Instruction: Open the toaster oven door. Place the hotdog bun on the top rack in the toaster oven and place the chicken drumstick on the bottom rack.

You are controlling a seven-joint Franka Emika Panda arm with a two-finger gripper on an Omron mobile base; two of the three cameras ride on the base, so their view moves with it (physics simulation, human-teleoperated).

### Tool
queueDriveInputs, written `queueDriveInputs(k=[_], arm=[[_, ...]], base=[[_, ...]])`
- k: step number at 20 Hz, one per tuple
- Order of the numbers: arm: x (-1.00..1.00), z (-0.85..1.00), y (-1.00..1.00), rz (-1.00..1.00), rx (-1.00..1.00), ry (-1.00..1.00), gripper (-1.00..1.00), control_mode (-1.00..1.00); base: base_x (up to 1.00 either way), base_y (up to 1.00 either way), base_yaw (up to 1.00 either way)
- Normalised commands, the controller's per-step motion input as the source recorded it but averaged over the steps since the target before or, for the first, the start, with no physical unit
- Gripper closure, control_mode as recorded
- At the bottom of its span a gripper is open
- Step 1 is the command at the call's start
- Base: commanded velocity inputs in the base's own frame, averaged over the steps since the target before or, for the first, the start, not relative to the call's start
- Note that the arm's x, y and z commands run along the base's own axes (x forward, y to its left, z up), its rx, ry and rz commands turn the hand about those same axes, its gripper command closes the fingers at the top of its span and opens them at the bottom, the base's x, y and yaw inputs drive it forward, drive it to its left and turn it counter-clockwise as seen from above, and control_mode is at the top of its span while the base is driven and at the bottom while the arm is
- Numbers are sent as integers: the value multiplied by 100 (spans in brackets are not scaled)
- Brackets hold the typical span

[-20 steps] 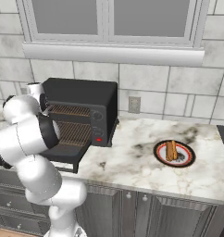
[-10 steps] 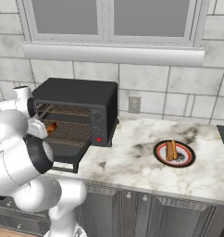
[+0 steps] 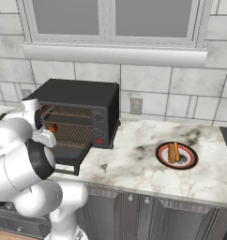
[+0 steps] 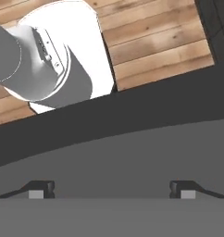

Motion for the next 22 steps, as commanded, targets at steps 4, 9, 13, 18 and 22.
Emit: queueDriveInputs(k=[4, 9, 13, 18, 22], arm=[[31, -17, -3, 15, 0, 0, -100, -100], [68, 0, -10, 10, 0, -2, -100, -100], [61, 0, -1, 9, 0, -10, -100, -100], [32, 0, 0, 7, 0, -18, -100, -100], [23, 3, 0, 2, -1, -25, -100, -100]], base=[[0, 0, 0], [0, 0, 0], [0, 0, 0], [0, 0, 0], [0, 0, 0]])
